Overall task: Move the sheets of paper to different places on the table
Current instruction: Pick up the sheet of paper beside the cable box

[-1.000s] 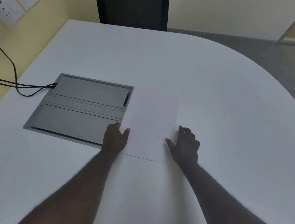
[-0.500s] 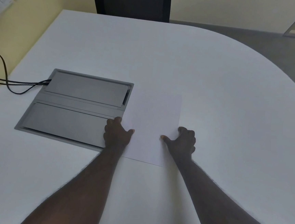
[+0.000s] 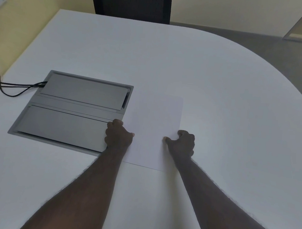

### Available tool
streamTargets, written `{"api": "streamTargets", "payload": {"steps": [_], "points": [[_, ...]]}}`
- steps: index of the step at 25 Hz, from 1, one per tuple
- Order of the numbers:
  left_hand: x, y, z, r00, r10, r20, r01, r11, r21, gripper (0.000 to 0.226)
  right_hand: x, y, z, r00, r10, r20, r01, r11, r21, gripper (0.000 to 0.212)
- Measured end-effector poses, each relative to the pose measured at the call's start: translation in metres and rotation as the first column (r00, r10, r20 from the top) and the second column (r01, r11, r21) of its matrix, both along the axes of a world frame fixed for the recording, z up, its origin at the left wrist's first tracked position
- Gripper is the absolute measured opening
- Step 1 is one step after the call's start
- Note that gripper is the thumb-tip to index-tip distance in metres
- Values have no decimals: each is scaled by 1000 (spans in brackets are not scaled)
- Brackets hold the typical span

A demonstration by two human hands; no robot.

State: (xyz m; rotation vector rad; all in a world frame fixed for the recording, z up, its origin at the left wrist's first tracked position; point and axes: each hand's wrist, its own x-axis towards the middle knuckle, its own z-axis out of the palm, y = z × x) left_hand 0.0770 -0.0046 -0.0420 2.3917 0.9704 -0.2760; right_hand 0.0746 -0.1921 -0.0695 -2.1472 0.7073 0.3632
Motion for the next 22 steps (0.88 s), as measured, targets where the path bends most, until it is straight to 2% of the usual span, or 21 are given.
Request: {"api": "streamTargets", "payload": {"steps": [12,16,19,22], "points": [[-1,3,-3,998,22,50,-20,999,-42,62,8,2,-1,999,-51,-9,52,998,25,51],[-2,9,-7,993,41,109,-28,992,-122,61,8,1,-1,998,-55,-5,55,998,35,48],[-5,13,-12,981,89,174,-52,977,-204,49,9,1,-1,998,-64,-3,64,997,46,45],[-5,16,-17,969,105,223,-56,975,-214,29,10,0,0,997,-75,-6,75,996,37,41]]}}
